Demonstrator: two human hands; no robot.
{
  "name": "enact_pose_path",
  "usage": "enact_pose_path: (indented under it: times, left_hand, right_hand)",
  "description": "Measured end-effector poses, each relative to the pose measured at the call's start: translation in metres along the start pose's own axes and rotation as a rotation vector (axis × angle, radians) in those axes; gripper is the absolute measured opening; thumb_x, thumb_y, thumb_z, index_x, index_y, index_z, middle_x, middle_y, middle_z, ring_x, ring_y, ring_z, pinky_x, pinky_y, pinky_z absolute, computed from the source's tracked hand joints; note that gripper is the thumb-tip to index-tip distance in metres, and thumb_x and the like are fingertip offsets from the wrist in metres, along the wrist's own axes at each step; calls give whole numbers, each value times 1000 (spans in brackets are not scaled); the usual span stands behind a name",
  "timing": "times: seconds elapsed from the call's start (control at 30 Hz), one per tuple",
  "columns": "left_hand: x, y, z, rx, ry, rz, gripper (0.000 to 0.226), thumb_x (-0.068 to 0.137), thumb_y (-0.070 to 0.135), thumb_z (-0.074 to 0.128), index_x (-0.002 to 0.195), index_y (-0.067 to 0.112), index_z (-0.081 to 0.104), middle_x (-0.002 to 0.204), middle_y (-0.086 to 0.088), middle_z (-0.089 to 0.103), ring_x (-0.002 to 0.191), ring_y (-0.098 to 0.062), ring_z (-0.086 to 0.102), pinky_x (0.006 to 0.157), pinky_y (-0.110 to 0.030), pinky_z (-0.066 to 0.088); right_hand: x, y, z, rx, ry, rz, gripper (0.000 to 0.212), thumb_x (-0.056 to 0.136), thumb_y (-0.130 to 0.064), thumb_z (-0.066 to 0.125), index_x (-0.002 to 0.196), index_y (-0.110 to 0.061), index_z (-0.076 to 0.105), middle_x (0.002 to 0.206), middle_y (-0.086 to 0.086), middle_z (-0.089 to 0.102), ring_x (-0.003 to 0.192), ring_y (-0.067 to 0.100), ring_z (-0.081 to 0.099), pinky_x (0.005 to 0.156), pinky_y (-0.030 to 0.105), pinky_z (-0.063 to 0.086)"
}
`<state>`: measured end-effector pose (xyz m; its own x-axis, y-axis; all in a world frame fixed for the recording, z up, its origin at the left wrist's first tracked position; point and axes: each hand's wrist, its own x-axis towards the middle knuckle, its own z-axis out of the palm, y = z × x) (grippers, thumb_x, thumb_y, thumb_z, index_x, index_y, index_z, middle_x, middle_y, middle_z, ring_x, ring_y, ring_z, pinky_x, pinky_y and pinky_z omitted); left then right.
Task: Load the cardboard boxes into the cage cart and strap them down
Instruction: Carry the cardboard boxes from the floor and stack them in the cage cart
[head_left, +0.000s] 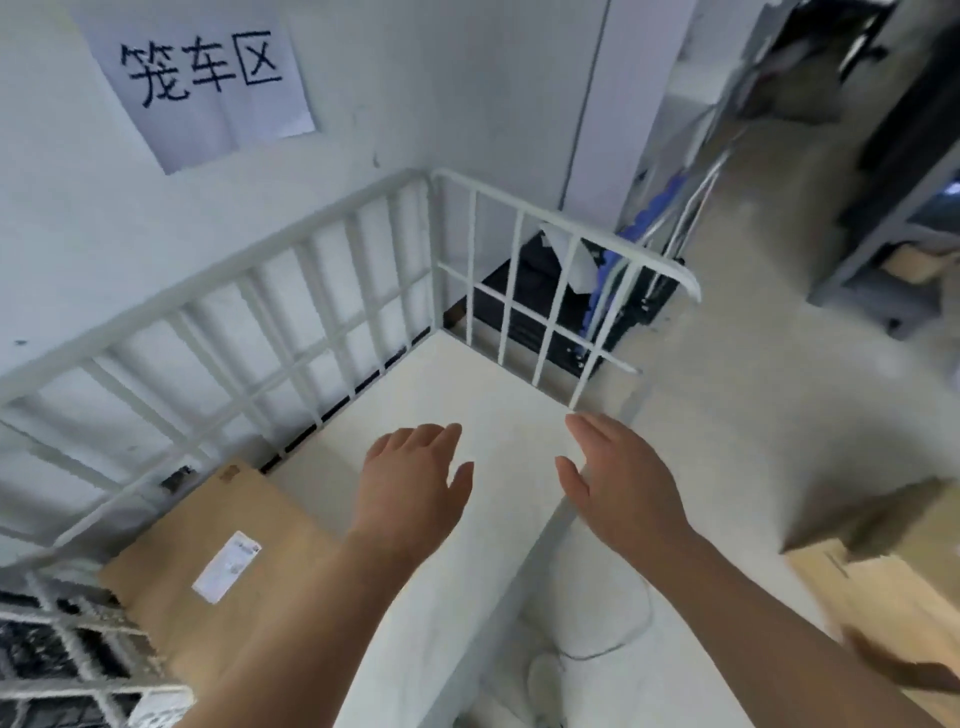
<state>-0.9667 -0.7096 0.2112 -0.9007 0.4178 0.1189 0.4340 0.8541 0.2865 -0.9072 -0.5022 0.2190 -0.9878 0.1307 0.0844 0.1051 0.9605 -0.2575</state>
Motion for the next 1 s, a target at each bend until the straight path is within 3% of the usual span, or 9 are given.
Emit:
enact_pose_path:
  times: [0.23, 0.3, 0.43, 0.53, 0.67, 0.8, 1.0]
  left_hand:
    - [4, 146, 22, -45, -91, 362, 41, 93, 42, 44, 129, 25, 53, 121, 8, 62, 108, -17, 57, 95, -30, 37]
    - [-1, 195, 31, -59, -116, 470, 43, 94, 43, 44, 133, 25, 50, 124, 8, 60, 112, -16, 56, 98, -29, 36]
    - [-26, 301, 54, -58, -173, 678, 48, 95, 44, 41, 138, 24, 45, 129, 7, 57, 116, -15, 53, 102, -31, 35]
    - [-58, 384, 75, -58, -212, 808, 47, 95, 43, 41, 136, 22, 48, 126, 3, 60, 111, -19, 55, 97, -33, 39]
    - [-113, 492, 104, -66, -262, 956, 44, 93, 43, 44, 130, 21, 54, 116, 2, 64, 99, -19, 59, 84, -31, 46]
    - [-175, 588, 125, -135, -329, 1122, 31, 85, 31, 63, 109, 12, 67, 94, -3, 71, 80, -23, 65, 68, -32, 50]
    - [-260, 702, 162, -169, -422, 1383, 37, 88, 36, 55, 118, 16, 64, 107, -2, 69, 91, -23, 64, 75, -35, 51]
  right_hand:
    - [-121, 101, -52, -27, 124, 381, 48, 94, -35, 49, 137, -15, 48, 141, -2, 49, 131, 14, 42, 106, 23, 29]
    - [-163, 128, -66, -37, 156, 488, 48, 93, -36, 50, 137, -15, 49, 140, -3, 50, 129, 14, 45, 105, 24, 33]
    - [-252, 180, -97, -22, 241, 697, 36, 89, -30, 59, 120, -12, 59, 119, 1, 63, 107, 20, 59, 87, 30, 49]
    - [-324, 221, -116, -25, 269, 819, 31, 87, -27, 61, 114, -12, 61, 109, 1, 65, 96, 21, 62, 80, 32, 52]
    - [-422, 272, -132, -40, 322, 1010, 35, 82, -22, 69, 114, -10, 65, 113, 5, 67, 102, 26, 63, 86, 32, 49]
    - [-517, 315, -143, -55, 321, 1171, 44, 89, -28, 60, 130, -12, 56, 132, 4, 58, 121, 25, 53, 101, 35, 41]
    - [-645, 341, -149, -48, 422, 1474, 49, 91, -31, 57, 137, -16, 50, 137, 4, 53, 126, 24, 49, 106, 34, 38]
